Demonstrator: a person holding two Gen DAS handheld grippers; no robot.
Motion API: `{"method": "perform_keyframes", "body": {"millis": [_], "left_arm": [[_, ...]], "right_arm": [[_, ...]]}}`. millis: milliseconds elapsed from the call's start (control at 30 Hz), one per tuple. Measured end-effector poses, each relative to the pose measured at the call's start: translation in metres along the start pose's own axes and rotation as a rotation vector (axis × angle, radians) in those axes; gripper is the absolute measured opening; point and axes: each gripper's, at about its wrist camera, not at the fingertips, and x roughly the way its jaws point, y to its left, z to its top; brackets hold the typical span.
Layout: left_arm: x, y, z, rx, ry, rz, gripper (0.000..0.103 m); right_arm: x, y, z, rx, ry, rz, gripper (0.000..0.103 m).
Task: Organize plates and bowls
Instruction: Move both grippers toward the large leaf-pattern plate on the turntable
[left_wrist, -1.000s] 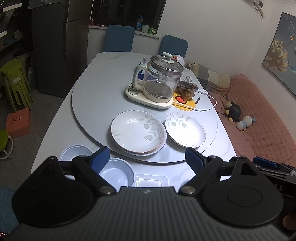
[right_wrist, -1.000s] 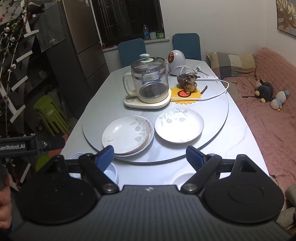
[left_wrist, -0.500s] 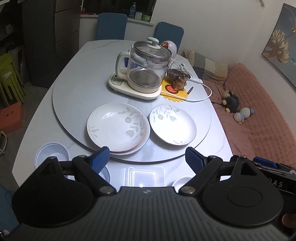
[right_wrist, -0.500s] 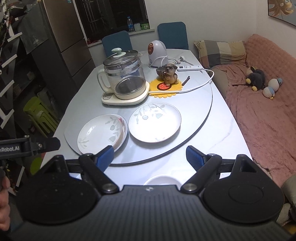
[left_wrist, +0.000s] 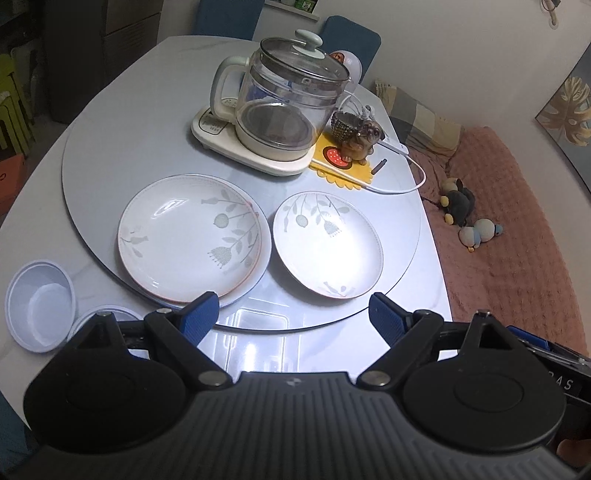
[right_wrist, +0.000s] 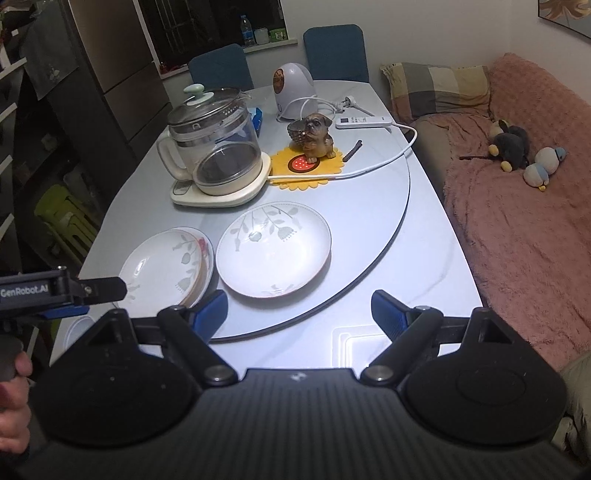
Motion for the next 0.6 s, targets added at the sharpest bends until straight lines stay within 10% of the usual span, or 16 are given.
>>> {"method": "perform_keyframes", "body": {"millis": [600], "left_arm": [[0.129, -0.018, 0.028, -0.146, 0.145, 0.011, 0.07]], "right_arm": [[0.132, -0.043, 0.063, -0.12, 0.171, 0.101, 0.074]]}}
